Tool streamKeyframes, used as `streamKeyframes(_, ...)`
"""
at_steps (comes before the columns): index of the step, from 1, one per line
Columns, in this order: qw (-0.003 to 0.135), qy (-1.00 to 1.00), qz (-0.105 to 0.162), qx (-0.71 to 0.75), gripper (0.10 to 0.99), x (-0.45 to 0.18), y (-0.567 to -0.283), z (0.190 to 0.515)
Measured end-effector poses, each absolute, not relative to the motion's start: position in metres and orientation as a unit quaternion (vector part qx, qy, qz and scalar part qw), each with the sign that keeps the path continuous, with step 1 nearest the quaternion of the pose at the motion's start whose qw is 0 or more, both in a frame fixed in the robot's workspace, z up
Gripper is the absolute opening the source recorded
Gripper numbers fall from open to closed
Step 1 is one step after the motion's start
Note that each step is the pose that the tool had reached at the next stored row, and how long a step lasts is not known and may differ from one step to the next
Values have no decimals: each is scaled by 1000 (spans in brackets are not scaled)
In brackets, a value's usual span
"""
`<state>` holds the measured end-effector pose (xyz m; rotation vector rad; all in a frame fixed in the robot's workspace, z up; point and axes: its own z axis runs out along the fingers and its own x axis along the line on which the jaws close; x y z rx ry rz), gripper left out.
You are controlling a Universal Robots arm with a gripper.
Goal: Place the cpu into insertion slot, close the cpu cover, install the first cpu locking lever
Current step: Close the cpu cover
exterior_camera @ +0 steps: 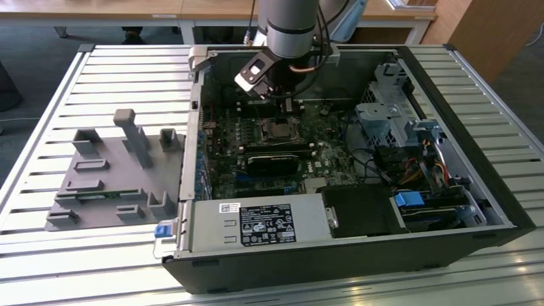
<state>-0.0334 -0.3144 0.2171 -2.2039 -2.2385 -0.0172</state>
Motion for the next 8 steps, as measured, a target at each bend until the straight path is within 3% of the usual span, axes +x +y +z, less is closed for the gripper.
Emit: streamKeyframes(8,0,-713,-6,-701,106,-44,-314,216)
